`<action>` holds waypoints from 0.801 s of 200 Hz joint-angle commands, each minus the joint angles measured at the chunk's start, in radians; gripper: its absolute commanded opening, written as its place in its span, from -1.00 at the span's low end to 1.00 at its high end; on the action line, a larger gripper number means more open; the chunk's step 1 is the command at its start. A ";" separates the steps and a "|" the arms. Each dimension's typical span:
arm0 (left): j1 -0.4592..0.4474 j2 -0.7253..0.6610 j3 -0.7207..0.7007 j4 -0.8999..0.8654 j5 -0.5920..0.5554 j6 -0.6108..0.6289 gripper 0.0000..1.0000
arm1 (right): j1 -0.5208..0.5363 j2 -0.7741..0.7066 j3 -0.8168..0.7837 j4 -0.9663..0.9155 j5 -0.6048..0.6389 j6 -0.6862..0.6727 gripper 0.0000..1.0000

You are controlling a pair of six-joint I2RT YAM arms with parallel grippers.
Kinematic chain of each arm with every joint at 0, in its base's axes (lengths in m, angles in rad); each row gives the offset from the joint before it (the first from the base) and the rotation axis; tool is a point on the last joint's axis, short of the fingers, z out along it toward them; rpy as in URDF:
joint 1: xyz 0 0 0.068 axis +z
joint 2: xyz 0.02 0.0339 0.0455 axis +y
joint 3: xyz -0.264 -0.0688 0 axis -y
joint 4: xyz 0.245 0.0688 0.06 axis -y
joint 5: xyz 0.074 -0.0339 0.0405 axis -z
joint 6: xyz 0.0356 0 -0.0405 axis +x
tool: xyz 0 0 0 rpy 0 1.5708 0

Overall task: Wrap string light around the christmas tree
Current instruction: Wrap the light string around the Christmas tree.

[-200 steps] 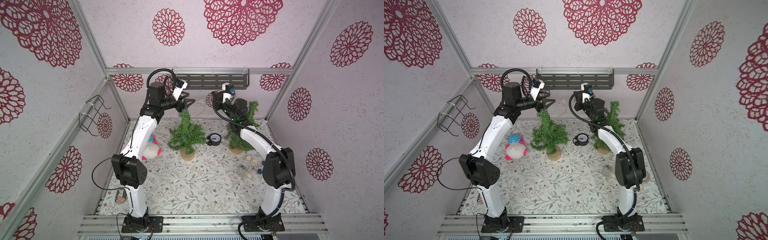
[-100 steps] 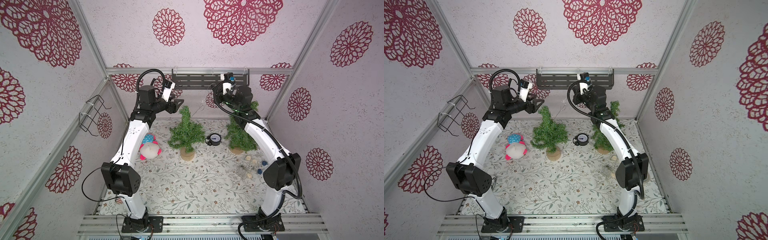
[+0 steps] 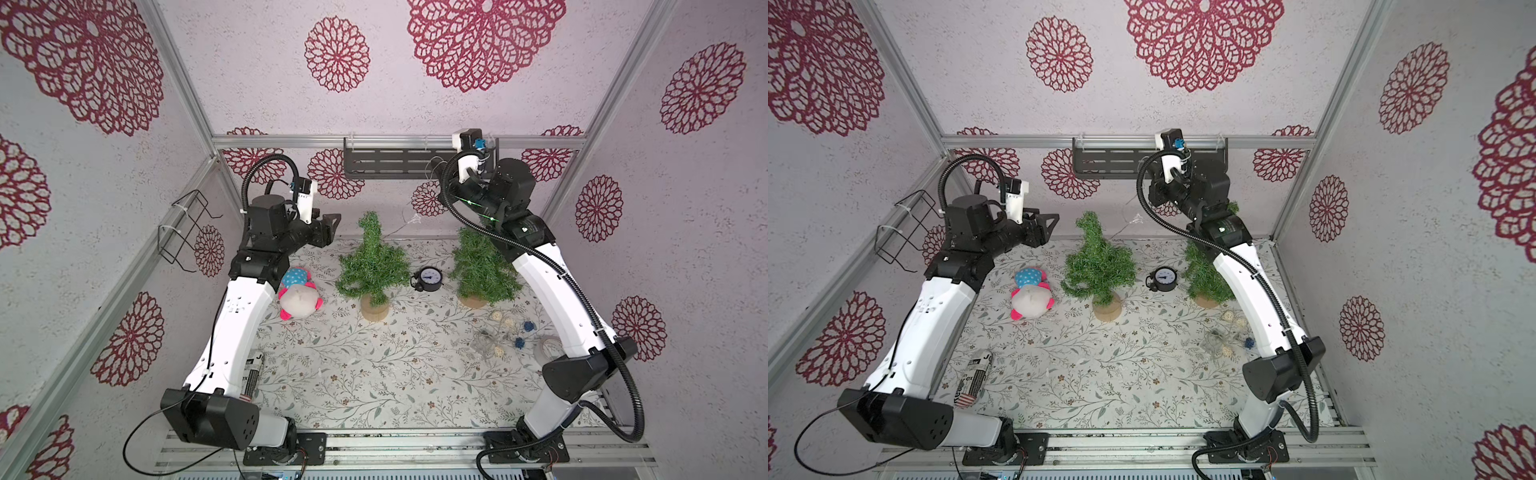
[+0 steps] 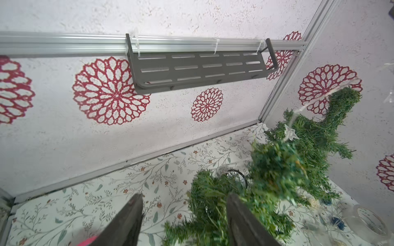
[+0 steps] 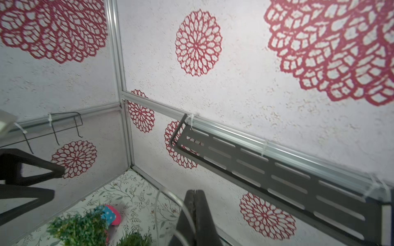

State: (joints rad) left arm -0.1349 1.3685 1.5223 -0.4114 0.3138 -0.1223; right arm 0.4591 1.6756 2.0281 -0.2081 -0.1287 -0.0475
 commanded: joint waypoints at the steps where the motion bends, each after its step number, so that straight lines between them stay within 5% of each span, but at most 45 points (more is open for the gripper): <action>1: -0.007 -0.062 -0.058 -0.028 -0.016 -0.065 0.27 | 0.005 -0.106 -0.076 -0.061 0.027 0.026 -1.00; 96: -0.091 -0.348 -0.325 -0.136 -0.131 -0.165 0.24 | 0.237 -0.219 -0.155 -0.088 -0.147 0.122 -1.00; 160: -0.195 -0.505 -0.450 -0.195 -0.178 -0.205 0.24 | 0.320 -0.331 -0.696 0.183 -0.147 0.320 -1.00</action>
State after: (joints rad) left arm -0.2905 0.9073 1.1015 -0.5728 0.1684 -0.3016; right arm 0.7578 1.3937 1.4467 -0.1627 -0.2672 0.1593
